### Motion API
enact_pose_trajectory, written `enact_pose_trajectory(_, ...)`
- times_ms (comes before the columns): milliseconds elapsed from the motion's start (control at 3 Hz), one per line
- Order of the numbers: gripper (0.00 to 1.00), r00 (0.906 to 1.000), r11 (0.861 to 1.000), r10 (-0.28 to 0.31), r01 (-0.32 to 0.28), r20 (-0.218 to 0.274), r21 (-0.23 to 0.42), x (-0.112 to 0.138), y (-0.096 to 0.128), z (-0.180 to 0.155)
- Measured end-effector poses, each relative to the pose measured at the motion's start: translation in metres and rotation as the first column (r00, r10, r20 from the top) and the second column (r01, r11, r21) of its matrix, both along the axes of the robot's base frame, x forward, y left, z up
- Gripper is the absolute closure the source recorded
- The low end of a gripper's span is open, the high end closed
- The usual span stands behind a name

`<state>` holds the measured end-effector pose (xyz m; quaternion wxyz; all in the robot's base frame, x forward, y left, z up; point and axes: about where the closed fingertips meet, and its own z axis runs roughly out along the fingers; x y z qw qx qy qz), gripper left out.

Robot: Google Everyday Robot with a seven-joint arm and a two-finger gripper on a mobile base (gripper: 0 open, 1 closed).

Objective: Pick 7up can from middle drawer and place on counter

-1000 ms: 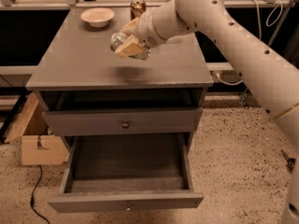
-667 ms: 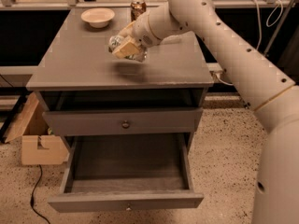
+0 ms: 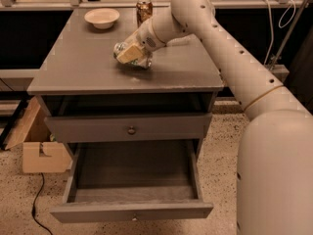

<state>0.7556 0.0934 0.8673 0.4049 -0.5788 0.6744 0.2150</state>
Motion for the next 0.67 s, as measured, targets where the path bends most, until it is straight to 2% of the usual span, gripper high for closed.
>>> enact_pose_trajectory(667,0.12,0.9994,1.000,-0.017,0.017,-0.032,-0.004,0.0061,-0.0036,-0.0050)
